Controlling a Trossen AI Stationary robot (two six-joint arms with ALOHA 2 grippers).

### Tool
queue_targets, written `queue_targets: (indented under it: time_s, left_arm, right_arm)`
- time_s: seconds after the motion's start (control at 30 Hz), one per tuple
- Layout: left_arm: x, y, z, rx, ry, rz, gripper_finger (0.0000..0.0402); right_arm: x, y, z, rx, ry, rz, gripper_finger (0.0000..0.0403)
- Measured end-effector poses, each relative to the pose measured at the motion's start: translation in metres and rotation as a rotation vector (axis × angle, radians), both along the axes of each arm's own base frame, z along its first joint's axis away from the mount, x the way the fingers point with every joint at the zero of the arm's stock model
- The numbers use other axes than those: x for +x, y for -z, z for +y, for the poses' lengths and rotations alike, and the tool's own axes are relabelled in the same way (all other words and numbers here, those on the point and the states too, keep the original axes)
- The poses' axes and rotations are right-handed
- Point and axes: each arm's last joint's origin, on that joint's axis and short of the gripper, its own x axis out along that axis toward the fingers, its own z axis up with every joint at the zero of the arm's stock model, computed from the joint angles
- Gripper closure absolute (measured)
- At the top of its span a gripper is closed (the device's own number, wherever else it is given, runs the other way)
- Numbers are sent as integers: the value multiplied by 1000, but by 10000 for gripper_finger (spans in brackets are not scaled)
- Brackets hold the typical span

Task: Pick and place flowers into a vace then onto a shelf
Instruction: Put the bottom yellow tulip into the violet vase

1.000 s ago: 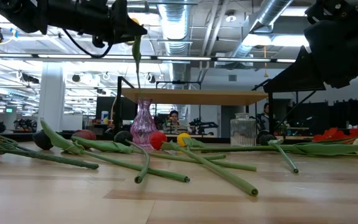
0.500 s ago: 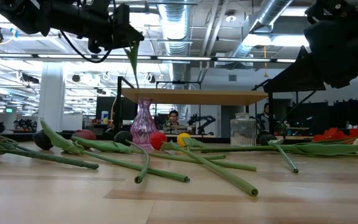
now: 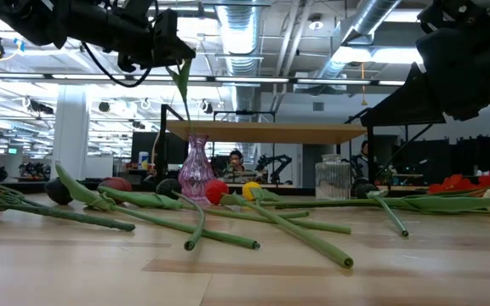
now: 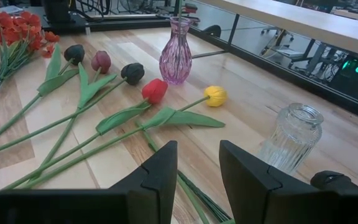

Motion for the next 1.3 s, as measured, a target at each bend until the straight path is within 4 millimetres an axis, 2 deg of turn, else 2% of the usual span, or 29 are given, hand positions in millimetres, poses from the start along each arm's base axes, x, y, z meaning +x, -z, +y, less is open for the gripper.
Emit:
queue_targets:
  time_s: [0.33, 0.63, 0.73, 0.93, 1.3]
  left_arm:
    - [3, -8, -19, 17, -127, 83, 186]
    - [3, -8, -20, 21, -145, 89, 186]
    - [4, -9, -21, 30, -80, 81, 186]
    - [10, -17, -14, 106, 207, 54, 186]
    - [18, -41, 13, 2, 310, 285, 186]
  right_arm:
    - [0, 0, 0, -1, 0, 2, 290]
    - [0, 0, 0, 5, -5, 7, 290]
    - [0, 0, 0, 5, -5, 7, 290]
    - [0, 0, 0, 6, -5, 7, 290]
    - [0, 0, 0, 14, -11, 11, 290]
